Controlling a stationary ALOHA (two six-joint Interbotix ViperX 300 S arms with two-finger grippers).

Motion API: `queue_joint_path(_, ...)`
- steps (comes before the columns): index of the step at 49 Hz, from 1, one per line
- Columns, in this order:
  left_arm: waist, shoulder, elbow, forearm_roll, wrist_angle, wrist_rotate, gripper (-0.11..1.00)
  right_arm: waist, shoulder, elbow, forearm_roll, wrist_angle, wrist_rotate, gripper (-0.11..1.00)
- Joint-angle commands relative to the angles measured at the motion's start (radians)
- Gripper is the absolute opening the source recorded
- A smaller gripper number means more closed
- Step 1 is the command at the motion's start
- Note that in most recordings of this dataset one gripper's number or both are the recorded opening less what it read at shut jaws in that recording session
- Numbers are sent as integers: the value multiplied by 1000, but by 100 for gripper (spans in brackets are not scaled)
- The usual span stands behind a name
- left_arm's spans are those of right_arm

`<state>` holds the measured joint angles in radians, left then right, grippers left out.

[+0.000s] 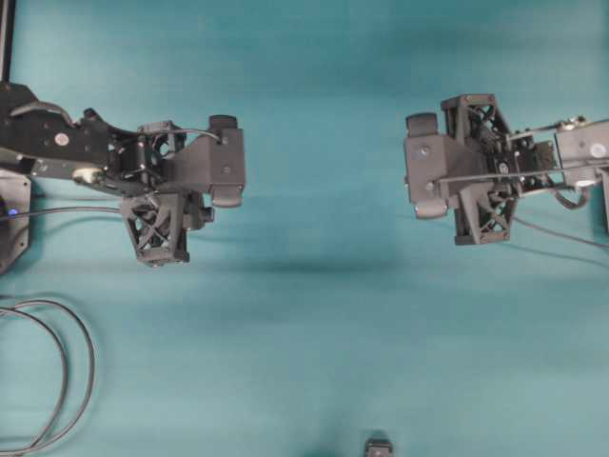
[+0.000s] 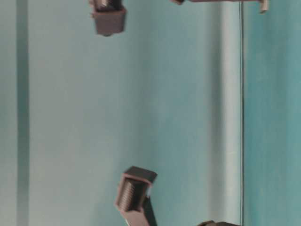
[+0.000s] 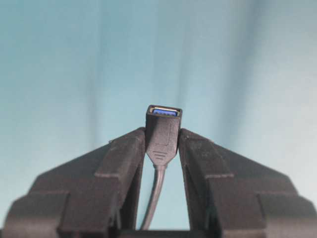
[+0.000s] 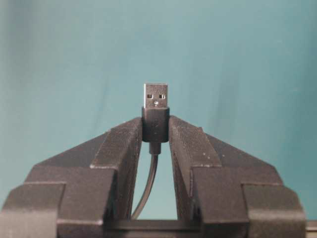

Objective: Insert the USB using both arms.
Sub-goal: 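Lift both held cable ends off the table, then rotate both grippers to point the plug toward the socket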

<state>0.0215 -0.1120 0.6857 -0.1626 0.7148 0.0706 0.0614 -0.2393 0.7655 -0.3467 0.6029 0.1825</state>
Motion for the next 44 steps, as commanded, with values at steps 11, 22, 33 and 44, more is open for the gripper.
queue_joint_path(11, 84, -97, -74, -275, 46, 138, 31, 169, -38, -80, -440, 314, 313, 21)
queue_joint_path(22, 233, -94, -51, -747, 175, 436, 31, 339, -35, -15, -788, 491, 635, 21)
queue_joint_path(33, 356, 31, 0, -1224, 419, 752, 31, 451, -32, 80, -963, 552, 741, 21)
queue_joint_path(44, 373, 169, -63, -1287, 600, 801, 31, 479, -26, 110, -1019, 580, 732, 21)
